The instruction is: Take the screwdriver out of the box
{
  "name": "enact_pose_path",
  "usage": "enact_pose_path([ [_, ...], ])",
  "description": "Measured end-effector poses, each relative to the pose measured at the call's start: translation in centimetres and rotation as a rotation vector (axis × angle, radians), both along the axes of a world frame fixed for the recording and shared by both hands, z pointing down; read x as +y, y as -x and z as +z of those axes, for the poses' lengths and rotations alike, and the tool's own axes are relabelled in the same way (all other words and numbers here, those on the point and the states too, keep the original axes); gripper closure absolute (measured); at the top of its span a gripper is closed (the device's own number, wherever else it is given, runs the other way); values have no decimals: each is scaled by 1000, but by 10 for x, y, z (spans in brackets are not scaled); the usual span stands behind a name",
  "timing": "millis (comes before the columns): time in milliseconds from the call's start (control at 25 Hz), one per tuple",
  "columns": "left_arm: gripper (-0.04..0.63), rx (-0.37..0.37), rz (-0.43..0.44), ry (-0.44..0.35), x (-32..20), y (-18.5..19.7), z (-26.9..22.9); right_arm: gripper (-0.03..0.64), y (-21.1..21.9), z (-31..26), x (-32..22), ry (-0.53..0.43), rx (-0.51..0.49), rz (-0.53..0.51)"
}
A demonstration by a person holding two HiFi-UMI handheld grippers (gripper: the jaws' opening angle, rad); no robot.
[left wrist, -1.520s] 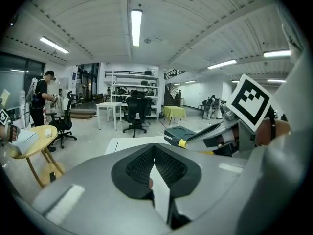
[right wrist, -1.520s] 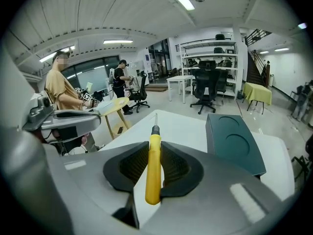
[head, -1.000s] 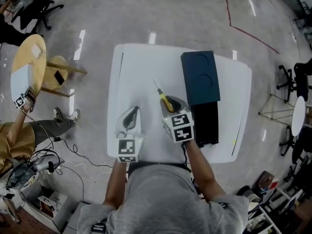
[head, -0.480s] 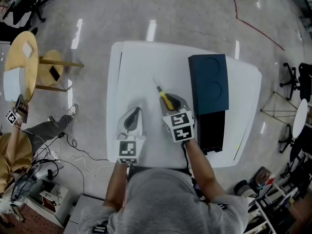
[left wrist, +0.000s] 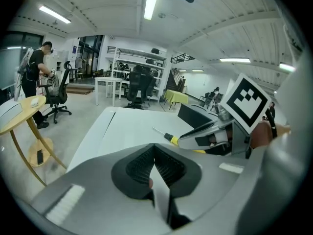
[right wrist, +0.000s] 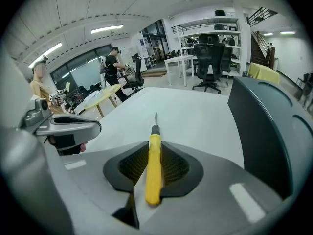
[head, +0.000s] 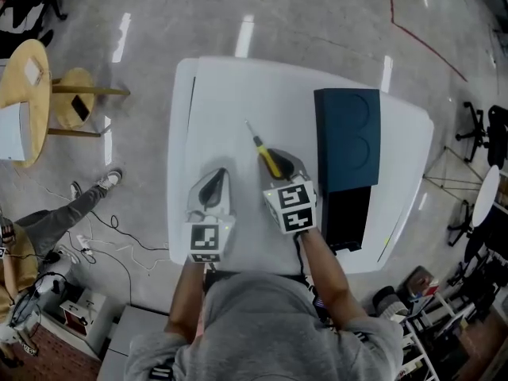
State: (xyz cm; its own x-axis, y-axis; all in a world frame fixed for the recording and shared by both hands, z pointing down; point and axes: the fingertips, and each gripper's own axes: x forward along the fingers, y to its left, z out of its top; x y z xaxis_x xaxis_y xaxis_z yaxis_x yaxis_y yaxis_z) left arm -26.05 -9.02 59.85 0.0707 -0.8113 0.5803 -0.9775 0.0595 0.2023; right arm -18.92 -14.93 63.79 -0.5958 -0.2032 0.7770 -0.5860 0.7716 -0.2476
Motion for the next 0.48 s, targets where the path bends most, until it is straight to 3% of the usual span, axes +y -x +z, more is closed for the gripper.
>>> enact_pose_path([
  [480,583,10,5,8,-1,2,9,537,5,2,1,4,8,-6],
])
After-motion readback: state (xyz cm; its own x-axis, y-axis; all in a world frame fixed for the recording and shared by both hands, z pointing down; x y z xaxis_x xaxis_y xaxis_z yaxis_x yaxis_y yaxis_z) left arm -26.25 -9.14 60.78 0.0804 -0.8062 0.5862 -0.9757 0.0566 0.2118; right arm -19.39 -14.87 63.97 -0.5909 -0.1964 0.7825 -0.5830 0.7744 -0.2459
